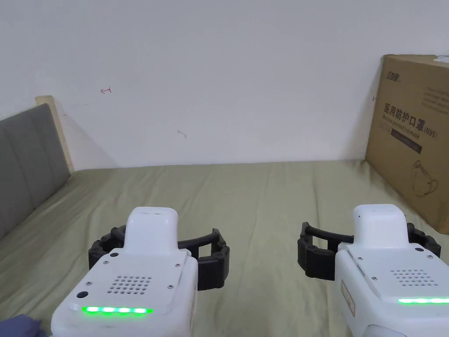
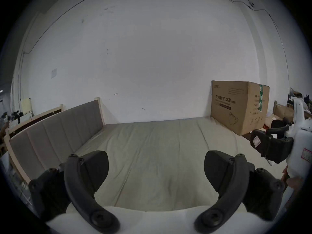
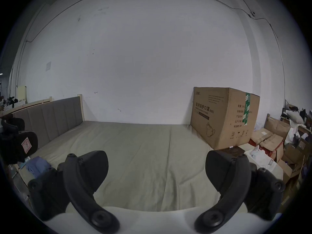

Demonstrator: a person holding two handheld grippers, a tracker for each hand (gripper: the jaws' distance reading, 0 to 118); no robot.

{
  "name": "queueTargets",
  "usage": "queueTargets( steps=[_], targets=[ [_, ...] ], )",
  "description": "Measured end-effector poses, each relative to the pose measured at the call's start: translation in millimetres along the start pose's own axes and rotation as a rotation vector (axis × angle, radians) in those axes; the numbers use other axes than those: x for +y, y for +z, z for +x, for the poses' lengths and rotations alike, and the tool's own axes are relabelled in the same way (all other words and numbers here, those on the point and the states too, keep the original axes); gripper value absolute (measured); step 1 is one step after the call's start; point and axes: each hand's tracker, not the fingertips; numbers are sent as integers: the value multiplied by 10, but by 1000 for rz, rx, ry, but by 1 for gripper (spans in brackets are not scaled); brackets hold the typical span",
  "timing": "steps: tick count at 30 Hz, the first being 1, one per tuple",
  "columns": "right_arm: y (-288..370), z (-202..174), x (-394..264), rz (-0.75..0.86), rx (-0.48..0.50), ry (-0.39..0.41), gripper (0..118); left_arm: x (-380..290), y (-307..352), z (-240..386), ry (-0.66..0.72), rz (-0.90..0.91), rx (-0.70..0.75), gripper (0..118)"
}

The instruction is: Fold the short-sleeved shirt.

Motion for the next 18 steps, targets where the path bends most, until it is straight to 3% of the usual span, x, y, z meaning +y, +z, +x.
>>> queueTargets(
  steps=[8, 18],
  targets=[
    [2, -51, -21, -4, 15, 29, 115, -75, -45, 89, -50, -16, 28, 115],
    [-6, -69, -46, -15, 27, 26, 115, -35, -107, -80, 68, -41, 8, 117]
  ],
)
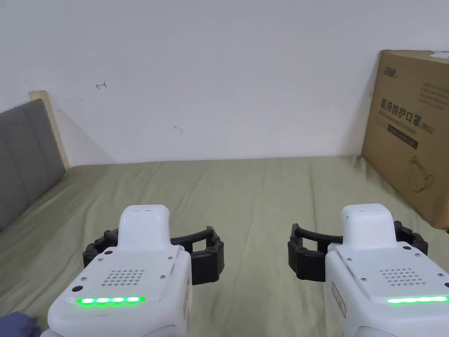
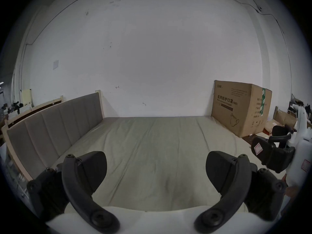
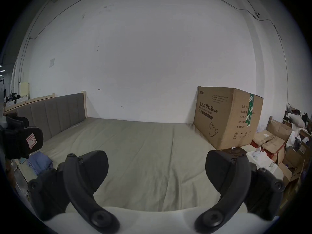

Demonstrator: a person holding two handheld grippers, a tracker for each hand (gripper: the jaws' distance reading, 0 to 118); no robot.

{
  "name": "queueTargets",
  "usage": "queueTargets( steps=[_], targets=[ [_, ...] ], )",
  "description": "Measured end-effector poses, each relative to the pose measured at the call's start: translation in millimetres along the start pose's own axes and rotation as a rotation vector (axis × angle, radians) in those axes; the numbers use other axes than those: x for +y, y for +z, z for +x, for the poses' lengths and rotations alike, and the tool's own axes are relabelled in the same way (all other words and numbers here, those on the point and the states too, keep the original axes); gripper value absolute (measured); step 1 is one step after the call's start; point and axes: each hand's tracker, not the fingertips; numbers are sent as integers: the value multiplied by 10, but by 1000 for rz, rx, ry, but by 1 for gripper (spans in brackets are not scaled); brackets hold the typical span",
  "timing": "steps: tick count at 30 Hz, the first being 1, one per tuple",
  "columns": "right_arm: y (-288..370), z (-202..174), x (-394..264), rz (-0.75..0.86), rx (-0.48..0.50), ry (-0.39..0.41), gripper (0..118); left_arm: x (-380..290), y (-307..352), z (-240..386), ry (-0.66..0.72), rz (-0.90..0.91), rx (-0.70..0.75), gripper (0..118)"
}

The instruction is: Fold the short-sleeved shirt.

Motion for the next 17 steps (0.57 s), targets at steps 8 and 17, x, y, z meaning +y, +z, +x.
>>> queueTargets(
  steps=[8, 17],
  targets=[
    [-4, -2, -39, -6, 8, -8, 115, -98, 32, 26, -56, 26, 13, 117],
    [24, 16, -7, 9, -13, -4, 115, -51, 79, 29, -46, 58, -29, 116]
  ],
)
